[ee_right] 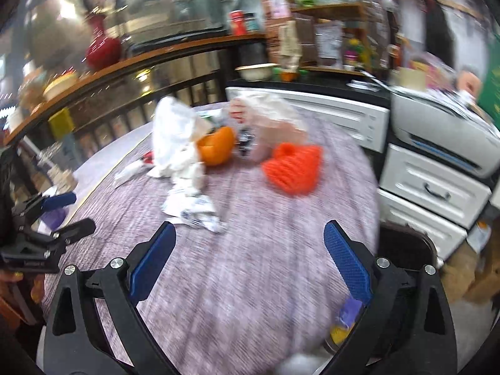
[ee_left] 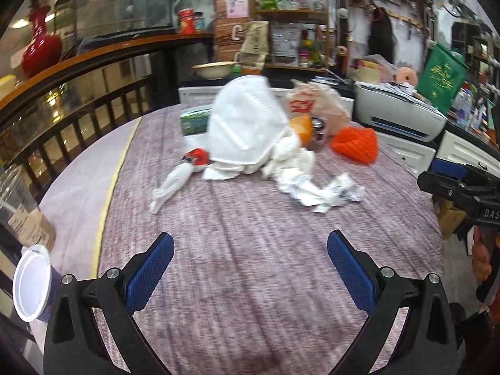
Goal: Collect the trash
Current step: 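Grasp the white striped tissue with the right gripper, then grasp the white plastic bag with red wrapper using the left gripper while the right gripper holds the tissue, then carry the tissue over the bin and open the right gripper, then move the white plastic bag over the bin and open the left gripper, then swing both tools back toward the table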
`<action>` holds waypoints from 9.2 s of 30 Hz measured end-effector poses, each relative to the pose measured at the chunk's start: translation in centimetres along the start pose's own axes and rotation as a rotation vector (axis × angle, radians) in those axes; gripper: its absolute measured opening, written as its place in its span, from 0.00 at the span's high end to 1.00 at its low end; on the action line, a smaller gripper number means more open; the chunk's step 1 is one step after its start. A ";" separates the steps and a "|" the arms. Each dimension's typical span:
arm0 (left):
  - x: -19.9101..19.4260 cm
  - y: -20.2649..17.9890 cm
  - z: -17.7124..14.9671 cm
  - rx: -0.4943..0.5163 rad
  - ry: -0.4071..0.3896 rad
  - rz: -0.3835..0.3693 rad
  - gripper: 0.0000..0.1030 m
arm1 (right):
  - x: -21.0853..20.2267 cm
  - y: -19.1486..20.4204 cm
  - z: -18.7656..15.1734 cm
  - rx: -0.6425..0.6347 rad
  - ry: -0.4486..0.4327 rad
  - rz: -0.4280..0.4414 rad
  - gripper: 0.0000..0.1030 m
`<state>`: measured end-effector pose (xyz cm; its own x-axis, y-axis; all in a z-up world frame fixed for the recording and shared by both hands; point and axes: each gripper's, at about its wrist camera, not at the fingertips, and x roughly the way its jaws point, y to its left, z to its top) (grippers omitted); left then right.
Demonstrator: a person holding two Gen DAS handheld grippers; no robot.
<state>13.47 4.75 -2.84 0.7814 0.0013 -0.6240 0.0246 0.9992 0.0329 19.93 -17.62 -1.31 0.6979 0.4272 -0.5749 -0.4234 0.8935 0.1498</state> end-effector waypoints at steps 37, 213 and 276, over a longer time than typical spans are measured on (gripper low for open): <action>5.6 5.7 3.3 -0.063 0.070 0.059 0.06 | 7.8 4.8 2.0 -0.223 0.261 0.192 0.67; 2.4 -27.2 2.1 0.242 0.074 -0.511 0.11 | -6.6 -21.0 -10.9 0.435 0.041 -0.403 0.14; 10.8 3.6 14.8 0.138 -0.058 -0.333 0.11 | 8.7 -1.2 3.6 0.076 0.207 0.101 0.13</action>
<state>31.27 7.78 2.10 0.7503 -0.3296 -0.5730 0.3646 0.9294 -0.0572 28.57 -14.44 -3.61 0.5177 0.4843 -0.7052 -0.4347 0.8589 0.2708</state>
